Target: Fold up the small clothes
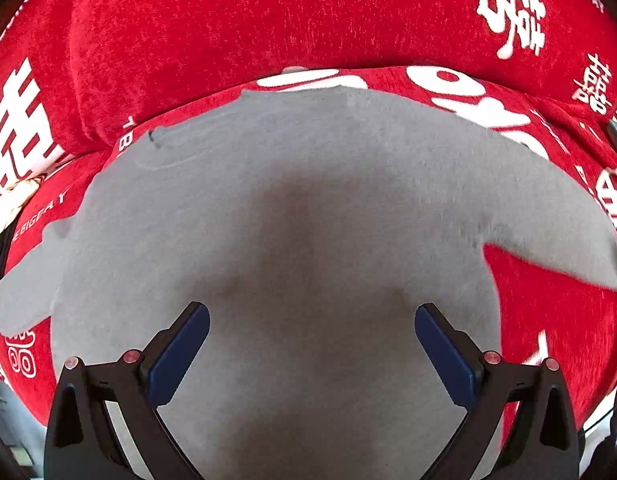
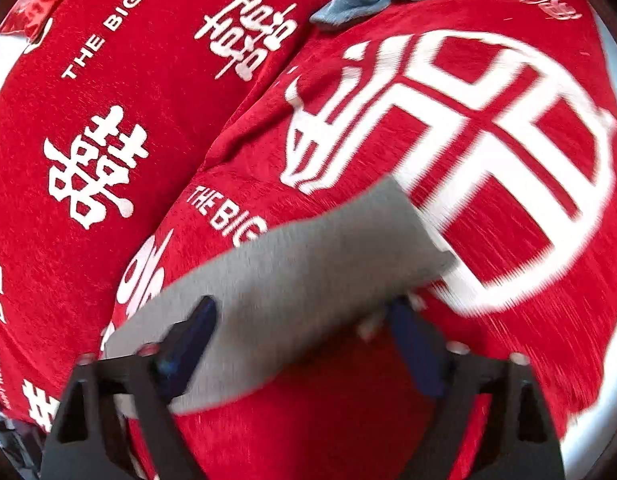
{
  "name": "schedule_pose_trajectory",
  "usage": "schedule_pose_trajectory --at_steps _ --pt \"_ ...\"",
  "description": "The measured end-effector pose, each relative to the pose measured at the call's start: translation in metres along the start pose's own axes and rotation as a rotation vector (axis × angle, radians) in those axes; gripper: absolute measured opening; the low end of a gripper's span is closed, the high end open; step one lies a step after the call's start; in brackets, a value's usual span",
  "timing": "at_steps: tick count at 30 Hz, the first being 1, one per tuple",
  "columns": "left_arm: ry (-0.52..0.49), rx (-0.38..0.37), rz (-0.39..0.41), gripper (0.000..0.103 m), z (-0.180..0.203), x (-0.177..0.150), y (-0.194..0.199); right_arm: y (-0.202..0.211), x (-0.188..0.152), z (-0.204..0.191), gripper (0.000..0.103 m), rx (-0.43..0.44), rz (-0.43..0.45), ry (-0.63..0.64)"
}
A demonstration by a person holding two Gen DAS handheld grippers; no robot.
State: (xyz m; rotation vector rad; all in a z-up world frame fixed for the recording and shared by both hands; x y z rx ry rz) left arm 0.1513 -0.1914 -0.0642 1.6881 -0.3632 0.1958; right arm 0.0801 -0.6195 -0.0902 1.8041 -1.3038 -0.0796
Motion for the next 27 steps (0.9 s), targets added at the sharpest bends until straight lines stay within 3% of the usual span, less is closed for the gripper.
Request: schedule_pose_trajectory --at_steps 1,2,3,8,14,16,17,19,27 --pt "0.006 0.002 -0.002 0.103 -0.001 0.004 -0.002 -0.005 0.002 -0.002 0.031 0.023 -0.018 0.002" --pt "0.020 0.002 -0.002 0.103 -0.002 0.013 -0.005 -0.011 0.003 -0.002 0.006 0.042 -0.046 -0.008" --pt "0.031 0.004 -0.003 0.103 -0.004 0.019 -0.007 -0.012 0.004 -0.002 0.006 0.059 -0.051 -0.024" --pt "0.080 0.050 -0.001 0.103 -0.015 0.059 -0.025 0.022 0.016 -0.016 0.006 0.117 0.090 0.019" --pt "0.093 0.022 -0.058 0.103 0.010 0.085 -0.055 0.018 0.016 -0.009 0.006 0.052 0.096 0.062" --pt "0.051 0.004 -0.100 0.103 0.032 0.079 -0.070 0.008 0.012 0.002 0.006 0.033 0.067 0.031" --pt "0.068 0.019 -0.053 0.103 0.033 0.082 -0.066 0.005 0.011 0.005 0.006 0.030 0.056 0.022" --pt "0.063 0.037 -0.049 0.103 0.035 0.076 -0.060 0.005 0.010 0.005 0.006 0.017 0.055 0.041" --pt "0.081 -0.101 -0.030 0.103 0.022 0.002 -0.025 0.021 0.016 -0.033 0.006 -0.082 0.102 0.203"
Point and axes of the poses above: each gripper's, at about its wrist camera, not at the fingertips, and y roughly against the way its jaws point, z to its right, x to its top, the point moved 10 cm from there along -y, roughly the way its jaws point, and after that the axes turned 5 degrees about x, right-handed, at the moved point
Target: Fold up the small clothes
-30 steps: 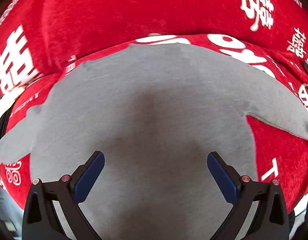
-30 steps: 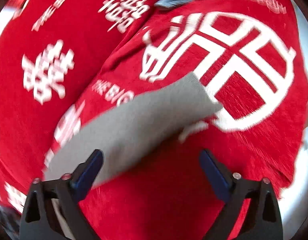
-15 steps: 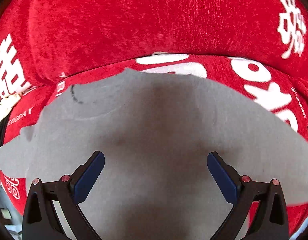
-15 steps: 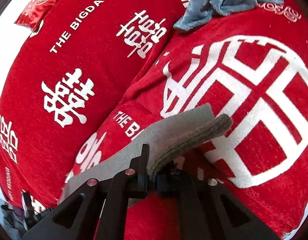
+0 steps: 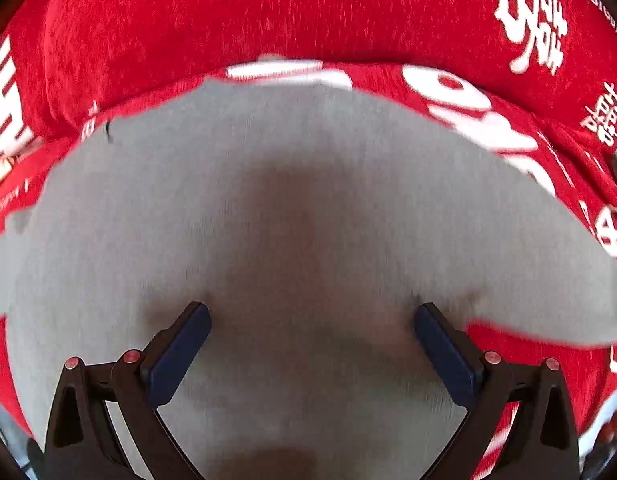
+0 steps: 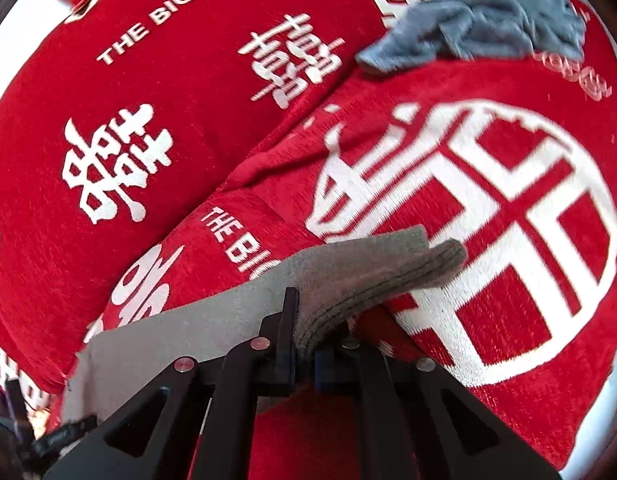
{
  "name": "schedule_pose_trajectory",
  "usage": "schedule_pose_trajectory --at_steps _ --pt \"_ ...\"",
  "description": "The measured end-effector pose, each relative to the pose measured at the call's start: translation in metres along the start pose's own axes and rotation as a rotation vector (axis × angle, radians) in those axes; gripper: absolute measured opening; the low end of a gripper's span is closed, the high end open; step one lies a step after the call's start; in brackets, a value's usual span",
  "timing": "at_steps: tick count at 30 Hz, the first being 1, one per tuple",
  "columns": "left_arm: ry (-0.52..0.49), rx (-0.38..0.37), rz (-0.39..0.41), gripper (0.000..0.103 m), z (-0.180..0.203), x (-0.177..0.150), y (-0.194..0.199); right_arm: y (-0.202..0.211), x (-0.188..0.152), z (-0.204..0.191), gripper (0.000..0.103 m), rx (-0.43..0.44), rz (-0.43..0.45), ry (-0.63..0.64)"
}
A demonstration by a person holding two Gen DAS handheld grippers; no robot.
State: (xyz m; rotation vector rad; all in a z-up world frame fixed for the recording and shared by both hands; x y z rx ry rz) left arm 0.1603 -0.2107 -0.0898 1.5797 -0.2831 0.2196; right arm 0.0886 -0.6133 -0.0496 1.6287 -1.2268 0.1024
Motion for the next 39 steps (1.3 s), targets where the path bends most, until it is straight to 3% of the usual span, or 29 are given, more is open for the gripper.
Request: schedule_pose_trajectory --at_steps 5,9,12,16,19,22,27,30,33,36,37,38,39 --pt "-0.014 -0.075 -0.001 0.103 -0.011 -0.019 0.022 0.029 0.014 -0.065 0.006 0.001 0.042 0.132" --pt "0.084 -0.100 0.025 0.103 -0.063 -0.027 0.036 0.061 0.014 -0.166 0.006 0.056 0.093 0.293" --pt "0.166 -0.094 0.042 0.103 -0.113 -0.033 0.044 0.076 -0.004 -0.261 0.006 0.119 0.100 0.415" --pt "0.272 -0.063 0.074 0.103 -0.193 -0.041 0.046 0.086 -0.060 -0.387 0.006 0.210 0.088 0.580" --pt "0.361 -0.048 0.094 0.103 -0.255 -0.055 0.048 0.071 -0.129 -0.470 0.006 0.233 0.044 0.712" --pt "0.445 -0.024 0.097 0.103 -0.308 -0.074 0.045 0.045 -0.197 -0.518 0.006 0.236 -0.043 0.799" --pt "0.584 -0.021 0.079 0.103 -0.375 -0.109 0.030 -0.015 -0.303 -0.547 0.006 0.173 -0.187 0.933" --pt "0.615 -0.034 0.067 0.103 -0.390 -0.121 0.021 -0.049 -0.351 -0.539 0.006 0.110 -0.265 0.990" --pt "0.614 -0.048 0.069 0.103 -0.394 -0.126 0.017 -0.063 -0.380 -0.531 0.009 0.121 -0.366 1.009" --pt "0.603 -0.044 0.090 0.103 -0.394 -0.125 0.021 -0.056 -0.393 -0.534 0.035 0.178 -0.446 1.034" --pt "0.602 -0.043 0.093 0.103 -0.393 -0.124 0.023 -0.046 -0.391 -0.539 0.054 0.216 -0.450 1.041" --pt "0.602 -0.041 0.100 0.103 -0.392 -0.121 0.025 -0.034 -0.386 -0.544 0.066 0.266 -0.446 1.043" --pt "0.604 -0.037 0.117 0.103 -0.391 -0.118 0.031 -0.019 -0.380 -0.549 0.070 0.328 -0.437 1.044"
Point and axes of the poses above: each gripper's, at about its wrist camera, not at the fingertips, and y roughly against the way its jaws point, z to its right, x to its top, the point moved 10 cm from there along -y, roughly the way its jaws point, and after that the axes turned 5 degrees about x, right-handed, at the moved point
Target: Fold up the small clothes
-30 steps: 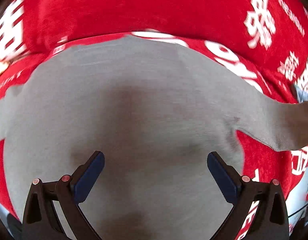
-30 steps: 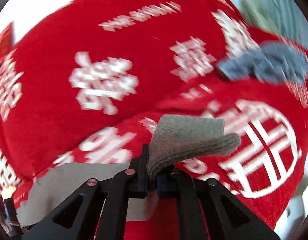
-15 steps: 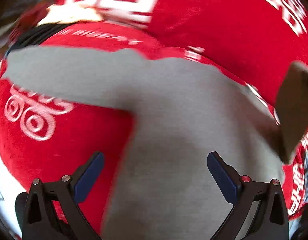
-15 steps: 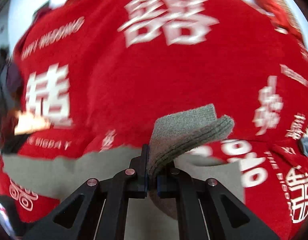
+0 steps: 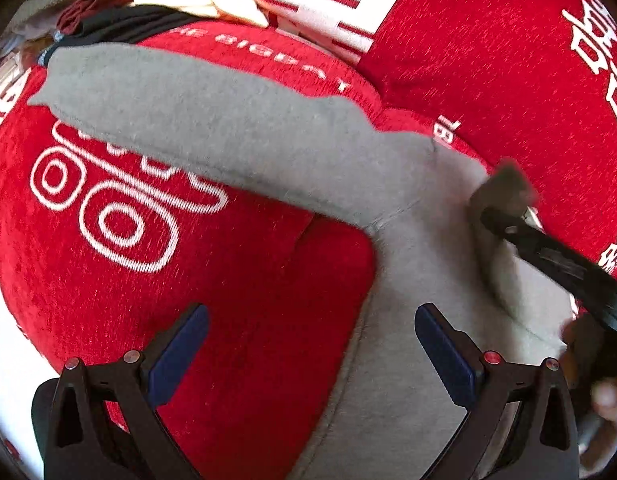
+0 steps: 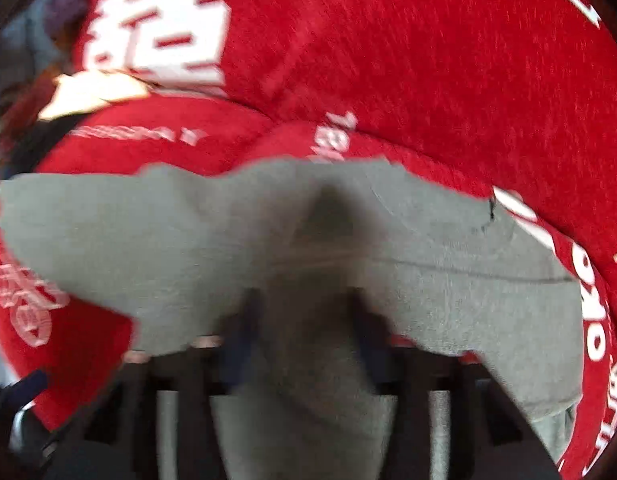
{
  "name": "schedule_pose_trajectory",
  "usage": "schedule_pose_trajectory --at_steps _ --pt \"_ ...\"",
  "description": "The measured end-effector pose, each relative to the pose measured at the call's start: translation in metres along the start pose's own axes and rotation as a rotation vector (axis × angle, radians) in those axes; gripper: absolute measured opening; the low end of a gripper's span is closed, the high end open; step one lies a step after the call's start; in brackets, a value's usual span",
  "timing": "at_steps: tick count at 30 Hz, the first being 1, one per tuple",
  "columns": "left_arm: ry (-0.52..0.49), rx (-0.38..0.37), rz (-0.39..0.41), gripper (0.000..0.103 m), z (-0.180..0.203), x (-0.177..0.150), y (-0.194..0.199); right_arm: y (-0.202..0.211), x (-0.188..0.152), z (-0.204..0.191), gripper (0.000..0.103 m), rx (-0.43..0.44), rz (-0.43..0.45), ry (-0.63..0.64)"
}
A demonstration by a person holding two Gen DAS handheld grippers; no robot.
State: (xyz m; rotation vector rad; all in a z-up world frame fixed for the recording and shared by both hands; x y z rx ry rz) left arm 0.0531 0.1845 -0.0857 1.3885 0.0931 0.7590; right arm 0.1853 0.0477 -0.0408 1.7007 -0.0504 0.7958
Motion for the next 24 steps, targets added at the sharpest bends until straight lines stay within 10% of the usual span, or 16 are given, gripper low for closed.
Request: schedule_pose_trajectory --at_steps 7,10,15,18,24 --pt "-0.081 -0.032 0.042 0.103 0.060 0.015 0.017 0.090 -0.007 0.075 0.080 0.043 0.163 -0.065" --pt "-0.171 -0.088 0.029 0.103 0.120 0.018 0.013 0.075 -0.042 0.159 0.080 -0.080 0.087 -0.198" --pt "-0.373 -0.092 -0.057 0.103 0.210 0.009 -0.037 0.032 -0.101 0.238 0.079 -0.025 -0.038 -0.421" --pt "-0.440 0.067 -0.060 0.103 0.202 0.009 -0.074 0.038 -0.107 0.270 0.071 -0.092 0.021 -0.412" --pt "-0.422 0.097 -0.023 0.103 0.186 0.020 -0.063 0.077 -0.136 0.306 0.073 -0.257 0.041 -0.330"
Point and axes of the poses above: each gripper's, at about its wrist camera, not at the fingertips, and y roughly against the way its jaws point, z to its right, x to its top, the point moved 10 cm from there along -y, roughly the way its jaws point, and after that the axes turned 5 degrees about x, right-handed, at the moved point
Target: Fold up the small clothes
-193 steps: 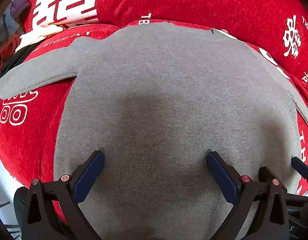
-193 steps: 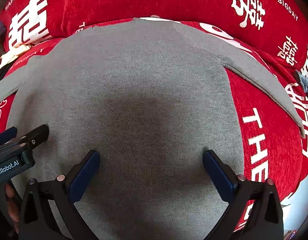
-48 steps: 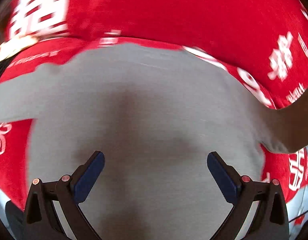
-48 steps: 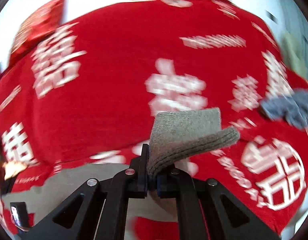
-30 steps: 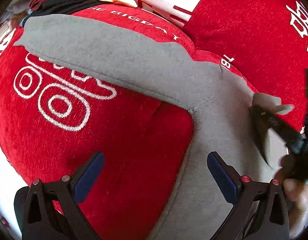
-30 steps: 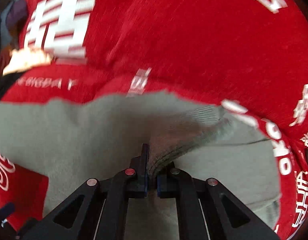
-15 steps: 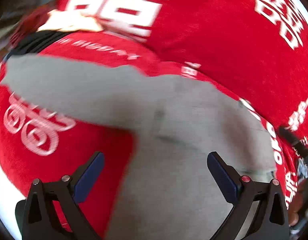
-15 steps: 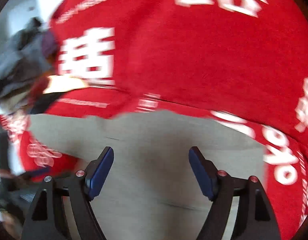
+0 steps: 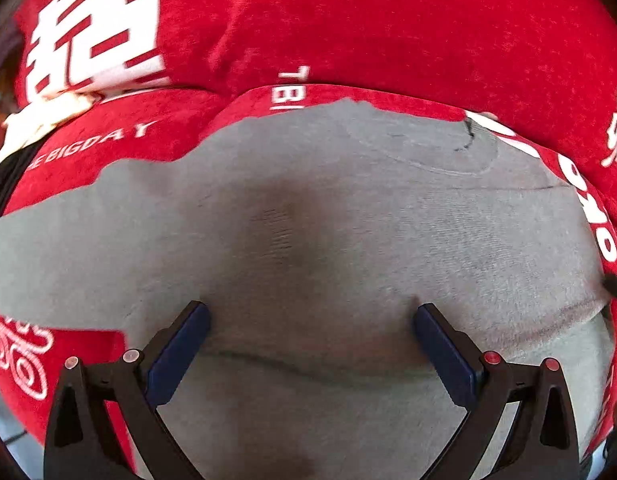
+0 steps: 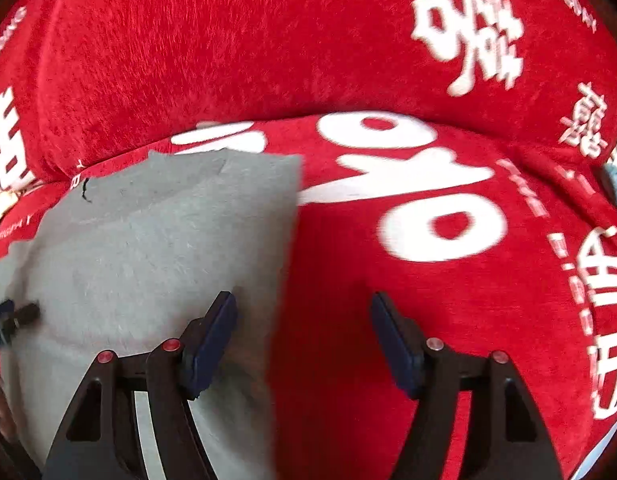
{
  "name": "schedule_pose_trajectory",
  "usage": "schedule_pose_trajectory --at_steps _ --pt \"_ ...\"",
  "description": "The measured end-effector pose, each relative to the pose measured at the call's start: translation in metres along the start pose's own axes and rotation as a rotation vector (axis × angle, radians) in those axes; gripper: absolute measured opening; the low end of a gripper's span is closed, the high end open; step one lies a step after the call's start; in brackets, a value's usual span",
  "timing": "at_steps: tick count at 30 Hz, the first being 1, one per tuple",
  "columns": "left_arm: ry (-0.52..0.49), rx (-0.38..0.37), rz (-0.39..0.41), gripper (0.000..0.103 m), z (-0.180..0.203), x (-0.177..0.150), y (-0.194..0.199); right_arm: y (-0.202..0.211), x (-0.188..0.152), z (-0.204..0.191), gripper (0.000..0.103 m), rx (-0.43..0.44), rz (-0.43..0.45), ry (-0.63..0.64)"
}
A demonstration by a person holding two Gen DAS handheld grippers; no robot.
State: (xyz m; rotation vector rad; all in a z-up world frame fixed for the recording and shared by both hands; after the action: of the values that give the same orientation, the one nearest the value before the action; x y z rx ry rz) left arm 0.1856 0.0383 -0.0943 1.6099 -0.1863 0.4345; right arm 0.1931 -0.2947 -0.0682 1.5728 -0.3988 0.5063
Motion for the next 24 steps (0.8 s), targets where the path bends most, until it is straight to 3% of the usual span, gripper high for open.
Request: schedule_pose_trajectory --at_steps 4,9,13,18,20,24 --pt "0.030 -0.028 -0.007 0.103 0.007 -0.002 0.005 0.013 -0.019 -0.007 0.075 -0.038 0.016 0.157" --pt "-0.021 0.043 -0.008 0.103 0.028 -0.010 0.000 0.000 -0.009 -0.007 0.075 -0.071 0.033 0.141" --pt "-0.006 0.040 -0.010 0.103 0.022 -0.010 0.000 -0.007 -0.017 0.023 0.079 0.012 -0.002 -0.033" --pt "-0.016 0.046 -0.022 0.103 0.019 -0.008 -0.001 0.010 -0.029 0.026 0.081 0.036 0.017 -0.016" --pt "-0.001 0.039 -0.035 0.103 0.017 -0.007 0.003 0.034 -0.019 0.030 0.081 -0.014 0.087 -0.016" --pt "0.040 0.034 -0.006 0.103 0.017 0.006 0.011 0.053 0.012 -0.015 0.081 0.116 0.151 0.059"
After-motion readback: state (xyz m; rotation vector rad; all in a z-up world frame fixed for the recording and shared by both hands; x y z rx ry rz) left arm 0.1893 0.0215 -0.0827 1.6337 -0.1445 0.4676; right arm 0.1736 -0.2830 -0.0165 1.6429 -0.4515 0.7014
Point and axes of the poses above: each gripper's, at about its wrist camera, not at the fingertips, and y roughly against the way its jaws point, z to its right, x to its top, the point moved 10 cm from there along -y, roughly the way its jaws point, and after that the axes turned 5 degrees about x, right-handed, at the moved point
